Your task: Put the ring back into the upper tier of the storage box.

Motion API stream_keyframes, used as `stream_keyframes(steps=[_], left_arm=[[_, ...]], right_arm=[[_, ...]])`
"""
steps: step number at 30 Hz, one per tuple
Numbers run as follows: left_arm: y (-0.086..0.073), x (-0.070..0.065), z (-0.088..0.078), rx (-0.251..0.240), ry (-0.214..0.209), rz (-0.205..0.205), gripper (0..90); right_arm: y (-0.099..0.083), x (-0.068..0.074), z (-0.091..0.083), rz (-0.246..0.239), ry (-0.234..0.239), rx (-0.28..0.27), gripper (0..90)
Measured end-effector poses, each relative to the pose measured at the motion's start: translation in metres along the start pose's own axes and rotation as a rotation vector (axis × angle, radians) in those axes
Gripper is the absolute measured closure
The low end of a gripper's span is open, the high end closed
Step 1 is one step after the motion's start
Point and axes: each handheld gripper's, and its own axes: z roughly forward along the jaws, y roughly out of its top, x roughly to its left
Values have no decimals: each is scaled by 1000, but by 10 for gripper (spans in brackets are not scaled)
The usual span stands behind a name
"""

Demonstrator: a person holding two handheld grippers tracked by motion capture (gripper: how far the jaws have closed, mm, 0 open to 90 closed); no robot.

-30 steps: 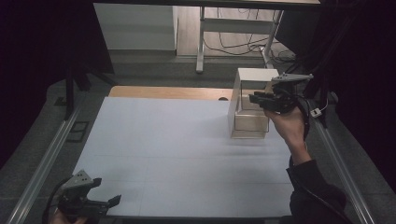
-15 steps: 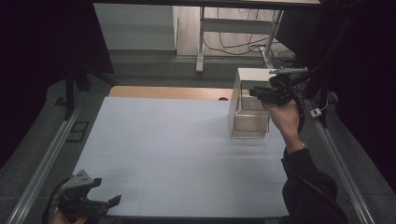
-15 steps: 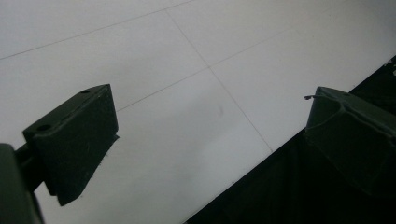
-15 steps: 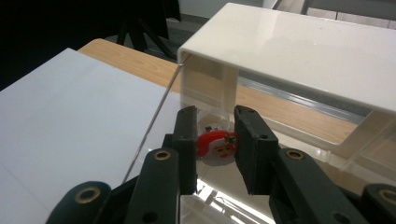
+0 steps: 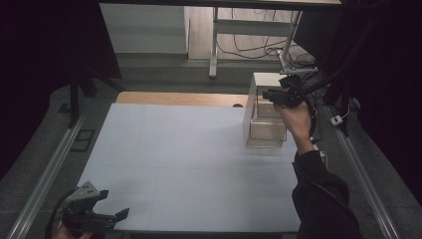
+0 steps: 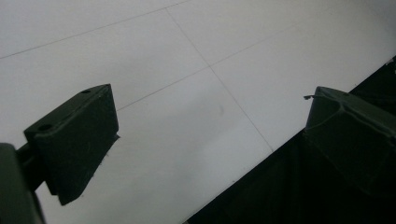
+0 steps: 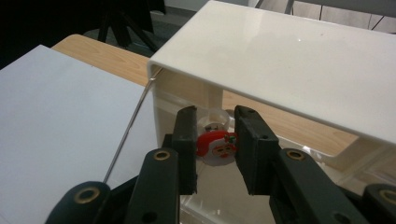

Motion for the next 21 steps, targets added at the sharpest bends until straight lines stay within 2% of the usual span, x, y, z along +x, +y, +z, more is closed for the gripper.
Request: stream_keyframes(steps=[12, 21], left_arm=[[0, 0, 0, 1, 0, 3, 33], [0, 0, 0, 4, -1, 8, 34]], right_arm=[[2, 2, 21, 8, -15, 42, 698], [5, 4, 29, 12, -32, 62, 687]])
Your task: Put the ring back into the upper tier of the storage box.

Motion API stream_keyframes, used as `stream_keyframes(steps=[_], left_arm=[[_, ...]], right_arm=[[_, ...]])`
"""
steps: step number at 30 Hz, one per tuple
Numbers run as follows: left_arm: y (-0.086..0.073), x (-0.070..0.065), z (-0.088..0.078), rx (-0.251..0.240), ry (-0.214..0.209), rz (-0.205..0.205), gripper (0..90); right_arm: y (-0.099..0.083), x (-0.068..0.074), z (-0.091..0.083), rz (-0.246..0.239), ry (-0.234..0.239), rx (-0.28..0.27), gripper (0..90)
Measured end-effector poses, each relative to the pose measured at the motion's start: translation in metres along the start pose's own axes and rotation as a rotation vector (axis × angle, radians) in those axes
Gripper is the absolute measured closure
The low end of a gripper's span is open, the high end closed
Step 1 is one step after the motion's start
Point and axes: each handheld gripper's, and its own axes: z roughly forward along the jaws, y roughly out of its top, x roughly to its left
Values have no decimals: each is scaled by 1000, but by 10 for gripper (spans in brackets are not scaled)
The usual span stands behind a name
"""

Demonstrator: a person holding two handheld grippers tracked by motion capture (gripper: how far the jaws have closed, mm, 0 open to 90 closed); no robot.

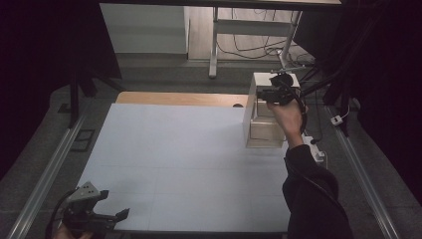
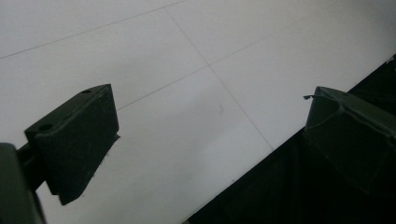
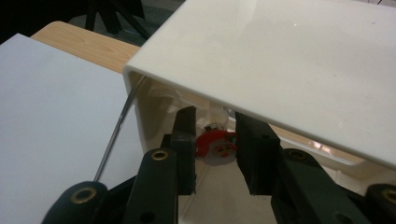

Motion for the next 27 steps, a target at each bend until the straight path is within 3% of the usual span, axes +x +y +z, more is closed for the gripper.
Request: stream_keyframes(steps=[15, 27], left_arm=[[0, 0, 0, 3, 0, 1, 34], [0, 0, 0, 2, 1, -2, 34]], right_arm=[[0, 0, -1, 0, -13, -12, 569], [-1, -4, -13, 21, 17, -42, 477]])
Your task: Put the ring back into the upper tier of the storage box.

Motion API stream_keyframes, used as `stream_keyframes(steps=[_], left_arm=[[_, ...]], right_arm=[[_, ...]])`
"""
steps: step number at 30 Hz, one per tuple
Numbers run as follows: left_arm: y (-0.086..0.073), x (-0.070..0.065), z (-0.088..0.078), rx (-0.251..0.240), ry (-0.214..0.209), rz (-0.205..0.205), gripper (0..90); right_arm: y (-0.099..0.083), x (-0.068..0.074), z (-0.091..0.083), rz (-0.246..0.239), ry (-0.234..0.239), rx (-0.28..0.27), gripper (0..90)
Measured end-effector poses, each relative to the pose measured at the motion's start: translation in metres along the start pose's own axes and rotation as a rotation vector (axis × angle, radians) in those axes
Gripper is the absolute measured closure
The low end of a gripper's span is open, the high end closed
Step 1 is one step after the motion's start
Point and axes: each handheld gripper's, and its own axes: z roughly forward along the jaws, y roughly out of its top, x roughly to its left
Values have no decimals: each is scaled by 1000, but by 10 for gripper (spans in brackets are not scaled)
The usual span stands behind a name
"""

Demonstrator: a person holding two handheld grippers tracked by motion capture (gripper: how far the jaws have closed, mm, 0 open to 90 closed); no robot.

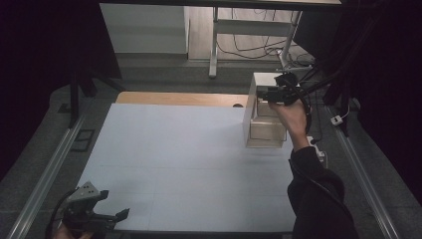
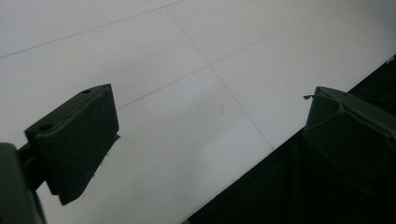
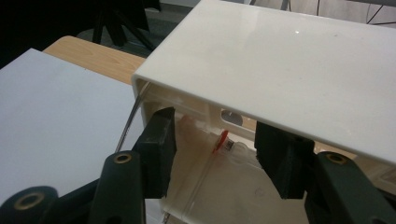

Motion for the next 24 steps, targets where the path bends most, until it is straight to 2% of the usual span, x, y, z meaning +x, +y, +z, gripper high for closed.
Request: stream_keyframes(steps=[14, 24], left_arm=[[0, 0, 0, -3, -3, -6, 33], [0, 1, 0, -3, -2, -10, 33]], right_arm=[[-9, -1, -15, 42, 63, -31, 378], [-13, 2, -23, 22, 92, -21, 308]])
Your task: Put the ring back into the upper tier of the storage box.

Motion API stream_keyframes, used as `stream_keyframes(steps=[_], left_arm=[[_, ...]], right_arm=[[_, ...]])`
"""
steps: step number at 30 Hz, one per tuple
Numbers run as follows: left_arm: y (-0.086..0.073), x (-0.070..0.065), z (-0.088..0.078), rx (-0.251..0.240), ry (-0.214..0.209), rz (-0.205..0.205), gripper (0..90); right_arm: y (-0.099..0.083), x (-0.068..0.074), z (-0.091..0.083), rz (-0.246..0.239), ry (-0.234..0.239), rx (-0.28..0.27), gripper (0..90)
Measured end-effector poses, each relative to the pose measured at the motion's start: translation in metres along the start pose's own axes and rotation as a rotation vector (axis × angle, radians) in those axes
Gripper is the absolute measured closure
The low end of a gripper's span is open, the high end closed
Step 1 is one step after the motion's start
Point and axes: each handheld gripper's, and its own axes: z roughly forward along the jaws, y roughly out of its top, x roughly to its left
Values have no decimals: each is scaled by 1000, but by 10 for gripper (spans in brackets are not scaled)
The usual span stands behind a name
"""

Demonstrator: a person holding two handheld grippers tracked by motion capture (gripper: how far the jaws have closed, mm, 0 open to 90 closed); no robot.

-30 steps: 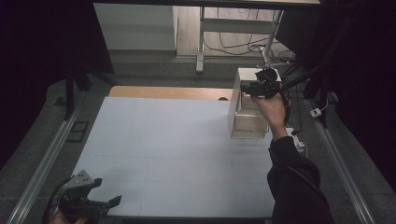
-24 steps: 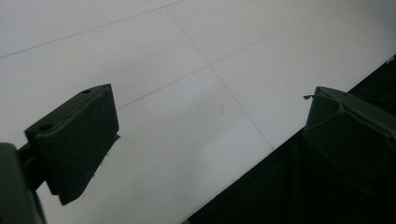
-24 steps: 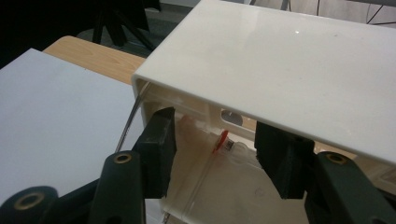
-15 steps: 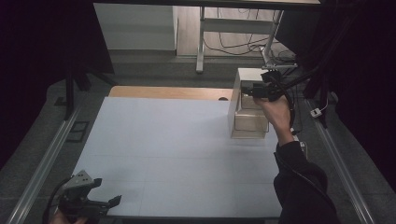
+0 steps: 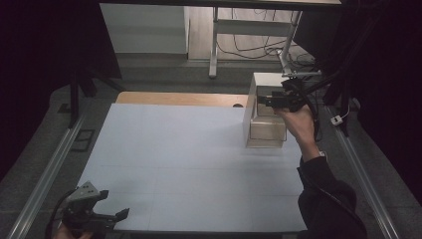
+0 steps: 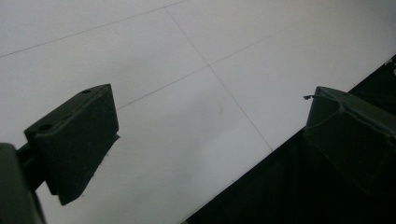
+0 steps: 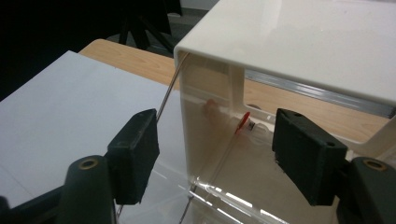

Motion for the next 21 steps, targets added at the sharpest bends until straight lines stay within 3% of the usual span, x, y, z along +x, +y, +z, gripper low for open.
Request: stream_keyframes(steps=[9, 21], left_arm=[[0, 0, 0, 2, -2, 0, 32], [0, 0, 0, 0, -1, -1, 32]], right_arm=[[-7, 1, -4, 14, 41, 4, 228], [-12, 20, -9, -44, 79, 21, 147]])
